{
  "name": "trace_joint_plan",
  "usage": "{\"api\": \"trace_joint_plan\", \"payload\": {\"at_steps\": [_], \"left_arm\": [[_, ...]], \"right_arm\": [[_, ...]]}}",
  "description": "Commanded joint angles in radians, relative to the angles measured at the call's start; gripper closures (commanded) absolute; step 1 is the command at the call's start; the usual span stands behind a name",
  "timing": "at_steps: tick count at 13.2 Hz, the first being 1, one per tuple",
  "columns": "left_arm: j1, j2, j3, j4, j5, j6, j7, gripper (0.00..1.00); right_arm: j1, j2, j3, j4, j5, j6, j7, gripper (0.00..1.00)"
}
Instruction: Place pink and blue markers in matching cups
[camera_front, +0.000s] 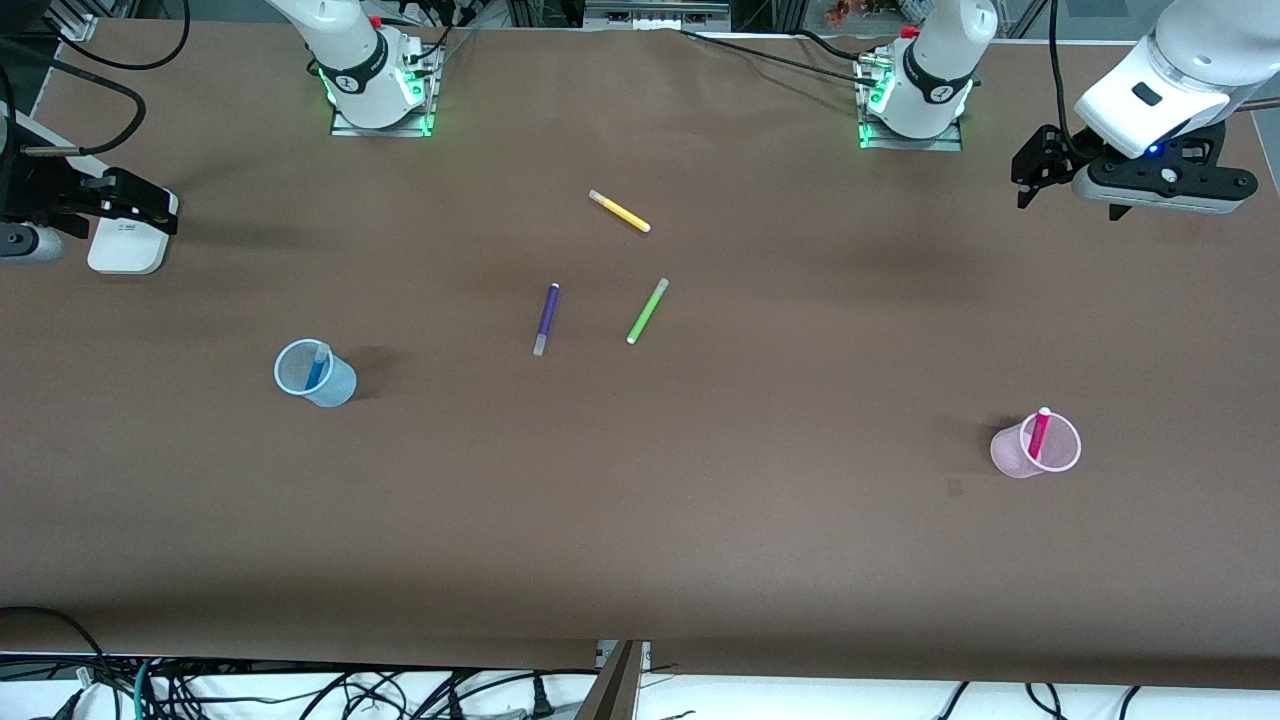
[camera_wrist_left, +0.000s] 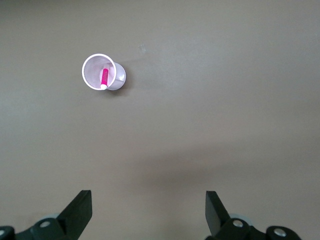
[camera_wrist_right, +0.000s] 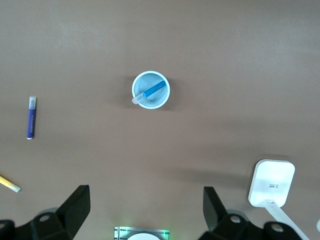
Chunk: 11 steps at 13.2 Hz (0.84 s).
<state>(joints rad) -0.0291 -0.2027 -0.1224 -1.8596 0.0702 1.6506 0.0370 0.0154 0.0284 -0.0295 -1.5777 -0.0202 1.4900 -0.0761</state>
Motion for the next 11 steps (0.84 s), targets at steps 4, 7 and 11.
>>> {"api": "trace_joint_plan", "payload": {"at_steps": [4, 7, 11], "left_arm": [[0.005, 0.148, -0.005, 0.187, -0.007, -0.128, 0.029, 0.00], [0.020, 0.155, -0.002, 0.237, -0.009, -0.152, 0.029, 0.00], [0.025, 0.173, -0.002, 0.237, -0.015, -0.143, 0.024, 0.00]], "right_arm": [[-0.011, 0.019, 0.000, 0.031, -0.012, -0.022, 0.016, 0.00], [-0.012, 0.018, 0.000, 0.031, -0.014, -0.022, 0.016, 0.00], [-0.011, 0.018, 0.000, 0.031, -0.012, -0.020, 0.016, 0.00]]}}
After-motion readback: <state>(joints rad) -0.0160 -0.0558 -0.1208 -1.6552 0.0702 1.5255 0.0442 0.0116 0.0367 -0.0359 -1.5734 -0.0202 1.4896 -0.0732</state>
